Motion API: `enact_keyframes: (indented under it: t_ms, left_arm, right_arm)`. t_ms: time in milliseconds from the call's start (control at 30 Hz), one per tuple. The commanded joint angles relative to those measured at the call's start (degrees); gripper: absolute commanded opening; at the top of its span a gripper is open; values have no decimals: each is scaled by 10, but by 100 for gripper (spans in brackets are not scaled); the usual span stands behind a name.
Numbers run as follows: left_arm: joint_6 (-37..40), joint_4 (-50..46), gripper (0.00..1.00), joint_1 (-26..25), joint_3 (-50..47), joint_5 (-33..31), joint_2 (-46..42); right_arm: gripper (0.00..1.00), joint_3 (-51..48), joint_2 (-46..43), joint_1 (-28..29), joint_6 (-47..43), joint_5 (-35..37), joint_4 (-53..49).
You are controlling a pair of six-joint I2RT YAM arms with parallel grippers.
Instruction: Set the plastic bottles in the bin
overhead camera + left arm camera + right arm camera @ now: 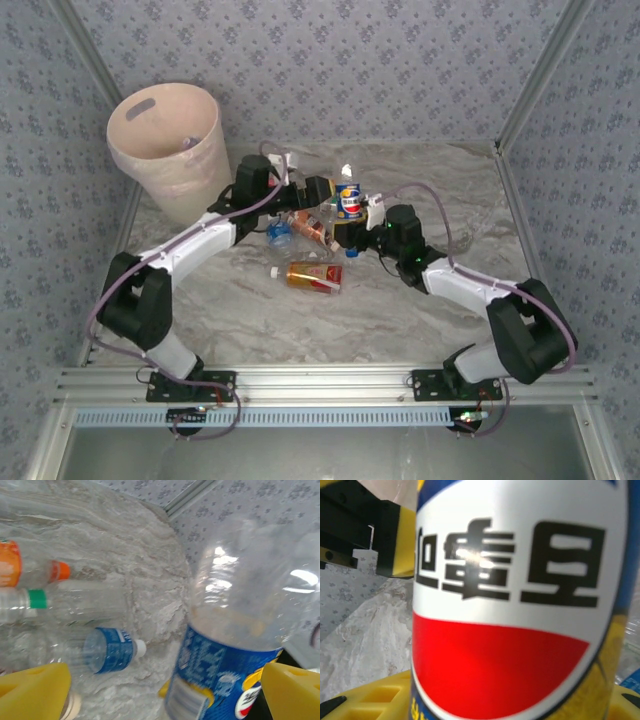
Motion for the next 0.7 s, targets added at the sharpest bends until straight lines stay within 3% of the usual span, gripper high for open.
enact_keyframes:
  t_ms: [0,200,400,500,667]
  left_arm:
    - [-29,101,98,0,24,35,8]
    - [-6,75,98,-3,66,34,38]
    - [108,-75,98,-38,128,-70,54]
    - [117,-127,90,-41,152,-118,65]
    - [109,-141,74,-42,165,-132,74]
  right_arm:
    - [45,30,15,6,44,-34,46]
    - [45,53,36,14,50,-76,38]
    - [45,97,49,23,28,-84,-38]
    - [45,107,47,30,10,-83,-53]
    - [45,107,45,33,5,-93,-55]
